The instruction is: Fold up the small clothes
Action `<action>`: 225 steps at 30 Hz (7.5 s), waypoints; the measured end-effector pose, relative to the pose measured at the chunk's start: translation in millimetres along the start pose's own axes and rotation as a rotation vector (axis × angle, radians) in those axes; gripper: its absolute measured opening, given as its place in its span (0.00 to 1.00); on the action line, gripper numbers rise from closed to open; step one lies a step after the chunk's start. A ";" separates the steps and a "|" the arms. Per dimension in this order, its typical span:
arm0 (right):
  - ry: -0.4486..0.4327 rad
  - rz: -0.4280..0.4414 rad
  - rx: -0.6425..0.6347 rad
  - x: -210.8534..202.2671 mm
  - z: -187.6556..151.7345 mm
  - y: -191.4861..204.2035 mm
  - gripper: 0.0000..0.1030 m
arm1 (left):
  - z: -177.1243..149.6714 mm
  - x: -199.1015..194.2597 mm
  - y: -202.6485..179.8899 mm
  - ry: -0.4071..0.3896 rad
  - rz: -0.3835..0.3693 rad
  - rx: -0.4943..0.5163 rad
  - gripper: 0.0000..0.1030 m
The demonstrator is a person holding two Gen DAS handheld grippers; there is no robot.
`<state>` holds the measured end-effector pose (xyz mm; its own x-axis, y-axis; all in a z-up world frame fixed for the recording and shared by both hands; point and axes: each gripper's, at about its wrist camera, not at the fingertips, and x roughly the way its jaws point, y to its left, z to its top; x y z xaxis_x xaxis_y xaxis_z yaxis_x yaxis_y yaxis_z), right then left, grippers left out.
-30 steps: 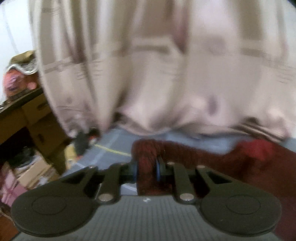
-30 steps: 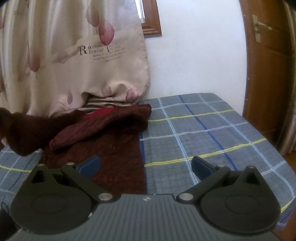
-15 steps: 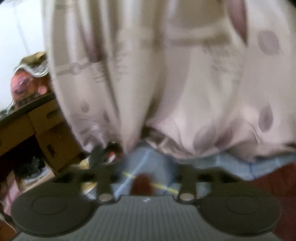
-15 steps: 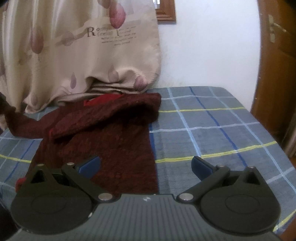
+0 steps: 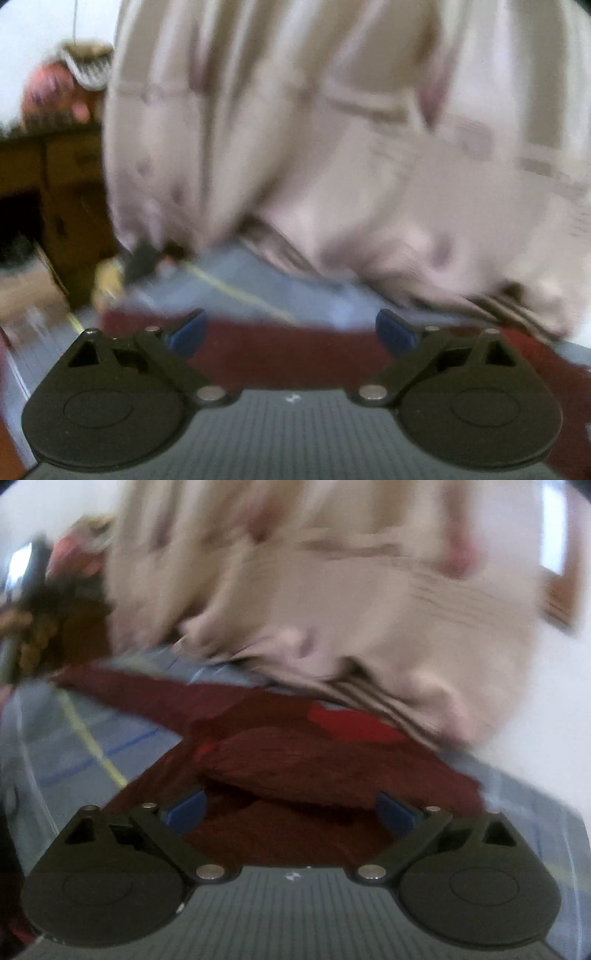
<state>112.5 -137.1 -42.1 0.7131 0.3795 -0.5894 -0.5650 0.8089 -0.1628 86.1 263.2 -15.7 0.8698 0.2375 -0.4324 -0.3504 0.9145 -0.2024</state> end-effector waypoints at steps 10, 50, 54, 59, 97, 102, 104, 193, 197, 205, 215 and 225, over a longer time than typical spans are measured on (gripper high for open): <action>0.057 -0.008 -0.500 80.6 14.8 61.0 0.78 | -99.8 -18.8 -41.2 0.068 -0.172 -0.060 0.95; -0.111 -0.230 1.025 -92.1 -222.9 -338.1 0.47 | -113.4 -50.2 -55.5 0.313 -0.327 0.026 0.95; -0.007 0.175 0.926 -96.3 -209.7 -228.3 0.47 | -121.8 -56.6 -47.4 0.442 -0.426 -0.080 0.95; 0.181 0.302 0.892 -90.5 -218.9 -134.5 0.47 | -141.4 -66.6 -44.1 0.507 -0.517 -0.084 0.95; 0.100 0.300 1.134 -134.1 -226.5 -109.8 0.12 | -124.2 -106.8 0.7 0.523 -0.505 -0.029 0.09; 0.139 0.243 1.193 -121.9 -255.0 -114.0 0.12 | -126.2 -108.7 5.5 0.471 -0.523 -0.120 0.12; 0.114 0.266 1.203 -124.1 -253.3 -113.6 0.12 | -128.9 -106.6 2.3 0.471 -0.540 -0.112 0.20; -0.307 -0.535 1.351 -117.1 -256.0 -477.1 0.15 | -112.8 -59.1 -106.5 0.131 -0.410 -0.080 0.96; -0.339 -0.494 1.282 -122.8 -225.4 -461.5 0.15 | -110.4 -65.2 -100.8 0.128 -0.406 -0.059 0.96; -0.399 -0.279 1.096 -92.5 -117.8 -389.1 0.15 | -105.3 -81.8 -88.4 0.129 -0.418 -0.026 0.96; -0.322 0.065 1.003 25.8 -29.1 -230.3 0.15 | -107.6 -90.9 -65.8 0.189 -0.466 -0.054 0.96; -0.183 0.178 0.953 115.4 4.2 -114.3 0.15 | -112.8 -91.0 -47.8 0.197 -0.469 -0.081 0.96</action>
<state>261.1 -183.8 -88.2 0.7488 0.5292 -0.3990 -0.1568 0.7263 0.6692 -15.5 160.9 -65.8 0.8608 -0.2650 -0.4345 0.0289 0.8778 -0.4781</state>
